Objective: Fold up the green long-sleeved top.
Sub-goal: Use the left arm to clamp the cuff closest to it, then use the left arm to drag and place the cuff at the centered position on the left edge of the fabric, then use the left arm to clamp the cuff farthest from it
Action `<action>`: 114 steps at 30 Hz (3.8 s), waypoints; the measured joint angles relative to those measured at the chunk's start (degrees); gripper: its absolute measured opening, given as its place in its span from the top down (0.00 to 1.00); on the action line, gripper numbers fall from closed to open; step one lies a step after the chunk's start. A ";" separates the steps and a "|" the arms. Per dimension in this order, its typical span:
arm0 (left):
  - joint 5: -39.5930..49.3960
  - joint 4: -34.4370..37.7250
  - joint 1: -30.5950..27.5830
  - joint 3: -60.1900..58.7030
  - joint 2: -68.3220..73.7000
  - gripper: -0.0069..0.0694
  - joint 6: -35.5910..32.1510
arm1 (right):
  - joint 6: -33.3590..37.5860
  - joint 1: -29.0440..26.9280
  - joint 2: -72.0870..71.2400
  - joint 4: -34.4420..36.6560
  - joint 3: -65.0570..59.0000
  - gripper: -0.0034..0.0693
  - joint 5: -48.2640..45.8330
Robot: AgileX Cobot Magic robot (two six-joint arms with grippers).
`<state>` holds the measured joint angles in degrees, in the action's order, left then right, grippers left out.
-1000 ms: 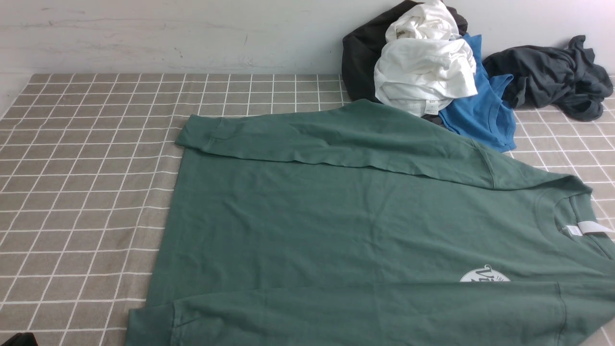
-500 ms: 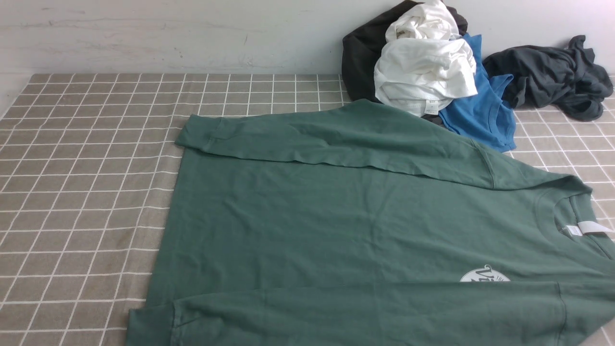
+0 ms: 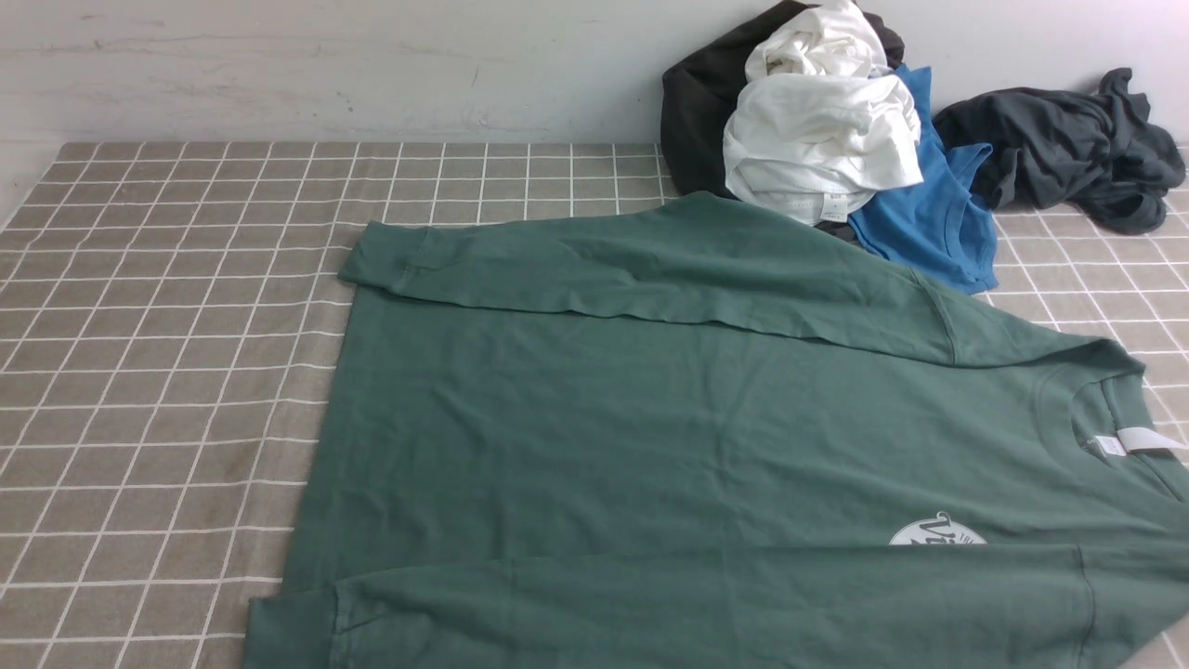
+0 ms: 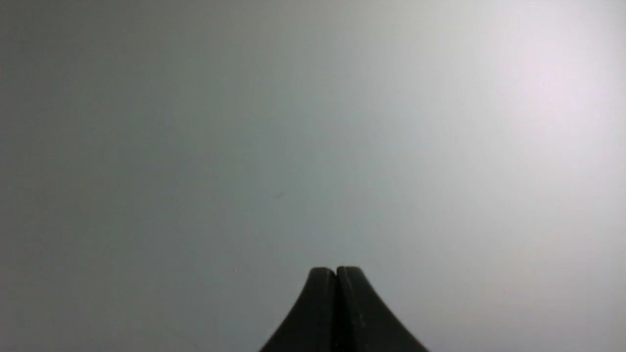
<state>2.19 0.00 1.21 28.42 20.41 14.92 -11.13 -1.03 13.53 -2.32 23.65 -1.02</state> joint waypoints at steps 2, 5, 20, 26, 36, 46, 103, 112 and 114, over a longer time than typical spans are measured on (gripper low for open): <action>4.65 -1.12 0.00 2.87 5.91 0.92 -0.49 | 0.19 0.00 5.79 -0.06 5.57 0.97 -9.98; 16.77 -1.27 0.05 5.75 15.03 0.92 -1.31 | 0.97 0.28 15.73 -0.06 13.68 0.97 -26.95; 38.63 14.73 4.22 6.87 53.64 0.66 -23.70 | 32.30 11.14 48.74 16.84 17.81 0.97 -52.09; 34.78 15.03 4.22 7.11 62.50 0.42 -23.91 | 37.52 13.31 50.35 19.24 17.81 0.97 -45.52; 30.37 15.48 4.22 7.70 67.17 0.80 -23.91 | 38.18 13.37 50.51 19.90 17.81 0.97 -40.07; 33.69 17.01 4.22 11.26 65.95 0.92 -24.21 | 38.29 13.37 50.51 20.28 17.76 0.97 -40.07; 38.57 -1.39 2.63 88.22 115.99 0.35 -9.79 | 38.56 13.37 51.19 22.51 17.76 0.97 -38.04; 38.16 4.09 1.77 93.86 122.65 0.48 -8.73 | 39.35 13.37 56.05 22.58 17.76 0.97 -37.70; 38.21 5.41 1.77 94.01 122.76 0.64 -9.08 | 39.40 13.37 56.35 22.58 17.76 0.97 -37.70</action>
<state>40.40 5.41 2.98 122.44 143.18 5.84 28.28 12.34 69.88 20.26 41.41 -38.72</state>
